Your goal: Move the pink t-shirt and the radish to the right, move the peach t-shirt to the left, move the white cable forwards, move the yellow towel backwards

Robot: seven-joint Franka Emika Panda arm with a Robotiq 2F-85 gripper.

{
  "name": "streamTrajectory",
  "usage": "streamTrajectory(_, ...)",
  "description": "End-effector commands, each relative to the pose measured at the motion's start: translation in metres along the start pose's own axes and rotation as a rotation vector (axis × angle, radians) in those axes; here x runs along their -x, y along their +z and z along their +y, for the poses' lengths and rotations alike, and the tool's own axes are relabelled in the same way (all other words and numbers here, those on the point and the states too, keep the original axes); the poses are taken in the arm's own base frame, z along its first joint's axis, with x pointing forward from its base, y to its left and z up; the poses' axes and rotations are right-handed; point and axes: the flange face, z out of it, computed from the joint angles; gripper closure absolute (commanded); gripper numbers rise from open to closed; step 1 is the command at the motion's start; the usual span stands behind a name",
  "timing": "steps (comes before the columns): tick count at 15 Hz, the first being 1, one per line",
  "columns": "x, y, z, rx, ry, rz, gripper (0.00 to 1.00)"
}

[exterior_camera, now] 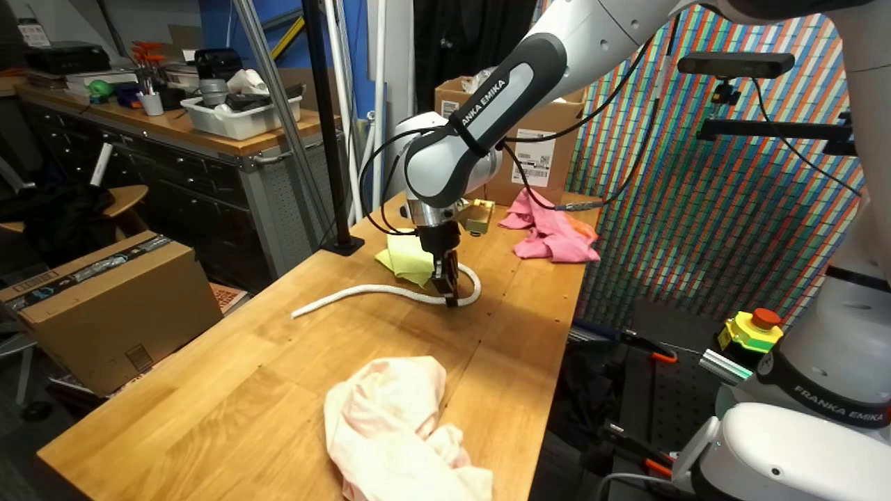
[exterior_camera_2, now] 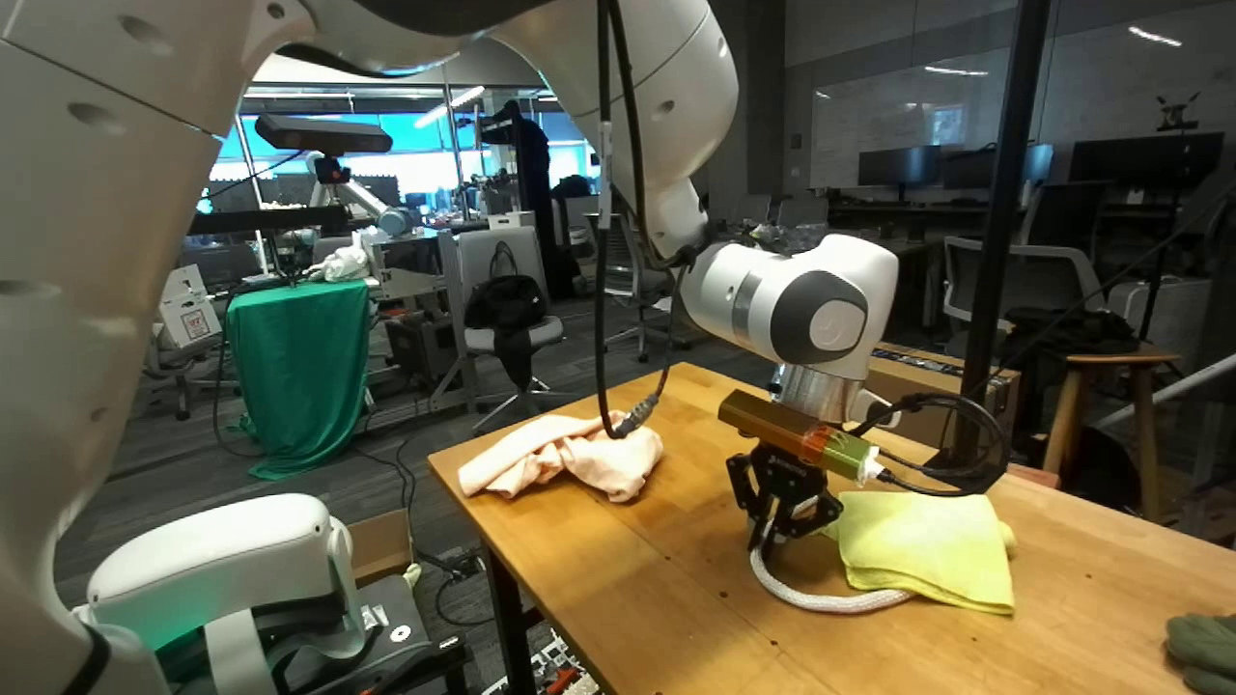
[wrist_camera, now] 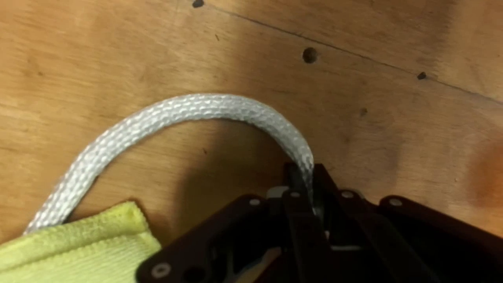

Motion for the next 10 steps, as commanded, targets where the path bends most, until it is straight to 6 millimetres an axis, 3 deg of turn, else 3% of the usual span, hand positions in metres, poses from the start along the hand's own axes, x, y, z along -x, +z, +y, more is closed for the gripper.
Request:
streamTrajectory(1,0.009,-0.003,-0.013,-0.036,0.080,0.017,0.95)
streamTrajectory(10,0.029,-0.004,-0.060,-0.019,0.077,0.003,0.95)
